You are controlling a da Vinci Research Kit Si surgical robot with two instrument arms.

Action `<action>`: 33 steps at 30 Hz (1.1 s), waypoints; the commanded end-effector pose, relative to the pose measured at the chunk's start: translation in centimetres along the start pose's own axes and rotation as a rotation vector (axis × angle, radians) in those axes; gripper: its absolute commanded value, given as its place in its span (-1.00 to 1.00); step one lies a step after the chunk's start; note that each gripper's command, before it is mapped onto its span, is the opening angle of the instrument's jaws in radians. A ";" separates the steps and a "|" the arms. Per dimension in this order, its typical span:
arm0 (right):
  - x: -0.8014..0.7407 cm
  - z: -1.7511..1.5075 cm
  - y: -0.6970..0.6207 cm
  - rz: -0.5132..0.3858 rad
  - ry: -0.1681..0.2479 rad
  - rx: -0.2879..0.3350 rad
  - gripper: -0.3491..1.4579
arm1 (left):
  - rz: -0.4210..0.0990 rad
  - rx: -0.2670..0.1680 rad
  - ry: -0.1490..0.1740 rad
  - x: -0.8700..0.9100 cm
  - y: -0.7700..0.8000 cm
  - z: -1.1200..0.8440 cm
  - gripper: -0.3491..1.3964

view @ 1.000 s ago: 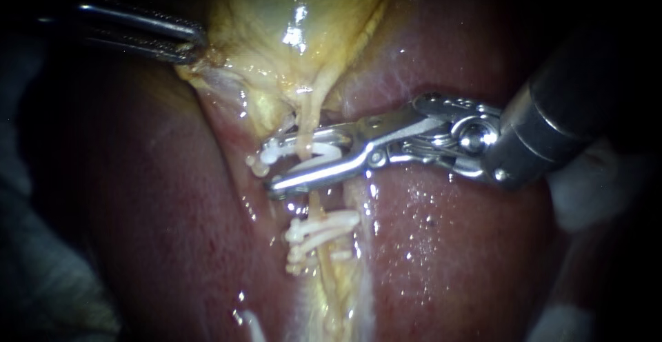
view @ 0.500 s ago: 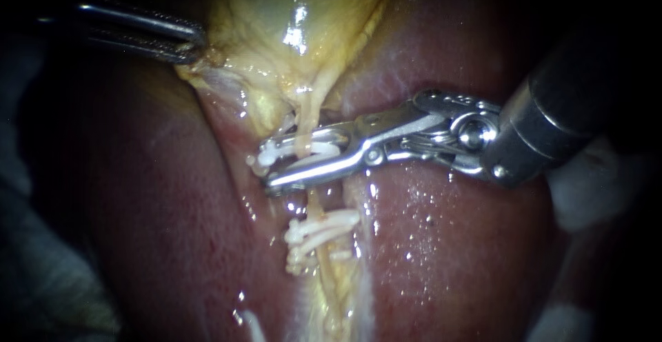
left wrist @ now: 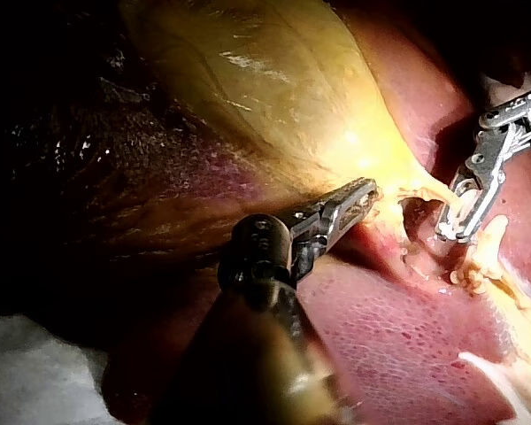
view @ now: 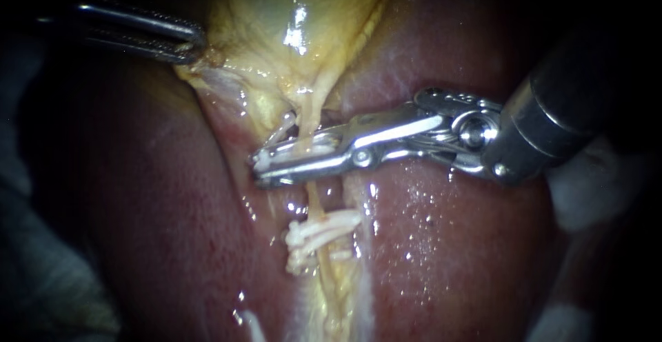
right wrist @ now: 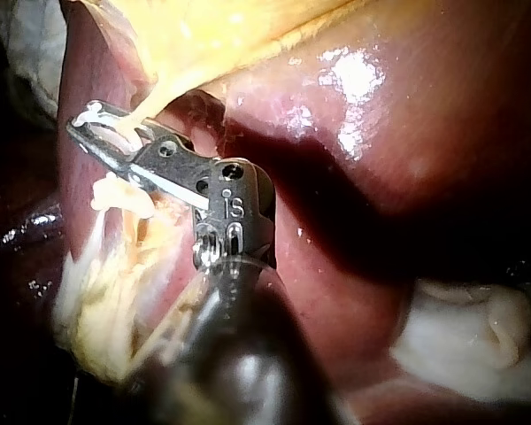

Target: Clipping third clip right tube

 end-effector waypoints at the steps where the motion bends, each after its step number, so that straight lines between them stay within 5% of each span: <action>1: 0.00 0.00 0.00 -0.001 0.000 0.000 -0.77 | 0.000 0.000 0.000 0.00 0.00 0.00 -1.00; 7: -0.01 -0.01 -0.02 -0.001 -0.001 0.001 -1.00 | 0.000 0.000 0.000 0.00 0.00 0.00 -1.00; 33: -0.01 -0.05 -0.04 0.053 0.008 -0.001 -1.00 | -0.001 0.001 0.000 0.00 0.00 -0.01 -1.00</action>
